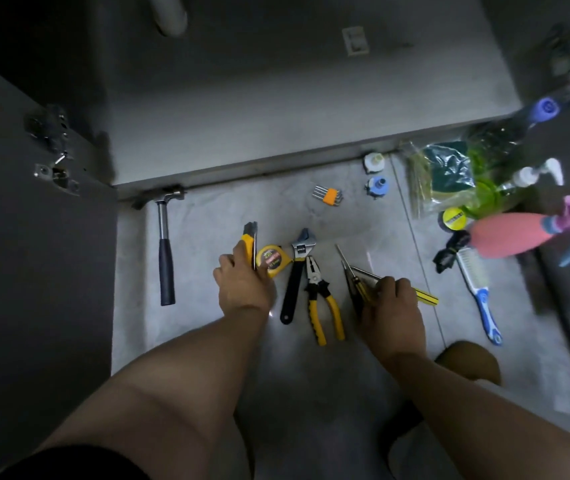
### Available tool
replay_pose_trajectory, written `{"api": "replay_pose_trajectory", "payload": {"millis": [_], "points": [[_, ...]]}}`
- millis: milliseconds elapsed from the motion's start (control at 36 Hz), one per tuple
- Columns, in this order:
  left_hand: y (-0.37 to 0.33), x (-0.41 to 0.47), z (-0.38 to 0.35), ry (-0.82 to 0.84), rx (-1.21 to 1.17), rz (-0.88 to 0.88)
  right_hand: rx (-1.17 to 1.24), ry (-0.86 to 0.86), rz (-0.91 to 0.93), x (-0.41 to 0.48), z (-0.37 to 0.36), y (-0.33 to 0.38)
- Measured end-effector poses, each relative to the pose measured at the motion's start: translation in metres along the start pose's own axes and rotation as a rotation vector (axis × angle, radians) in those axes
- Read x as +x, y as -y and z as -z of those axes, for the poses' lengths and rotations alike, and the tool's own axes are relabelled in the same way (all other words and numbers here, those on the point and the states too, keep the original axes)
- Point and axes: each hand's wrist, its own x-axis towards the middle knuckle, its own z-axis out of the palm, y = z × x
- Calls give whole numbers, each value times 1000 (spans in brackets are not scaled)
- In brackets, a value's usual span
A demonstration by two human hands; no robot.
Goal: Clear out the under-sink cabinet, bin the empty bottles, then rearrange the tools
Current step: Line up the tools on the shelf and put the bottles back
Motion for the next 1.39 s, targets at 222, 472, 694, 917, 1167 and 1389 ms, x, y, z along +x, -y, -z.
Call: {"api": "replay_pose_trajectory", "payload": {"millis": [222, 472, 694, 917, 1167, 1389], "points": [[-26, -32, -1, -95, 268, -157, -53, 81, -208, -12, 7, -20], [-30, -54, -21, 202, 425, -287, -93, 96, -228, -20, 0, -35], [-46, -46, -37, 292, 365, -155, 134, 96, 44, -18, -9, -22], [-44, -24, -10, 566, 195, -61, 148, 323, -10, -3, -24, 31], [-16, -21, 21, 491, -383, 60, -10, 340, -66, -5, -43, 50], [19, 23, 52, 66, -194, 233, -7, 279, -103, 5, -47, 57]]}}
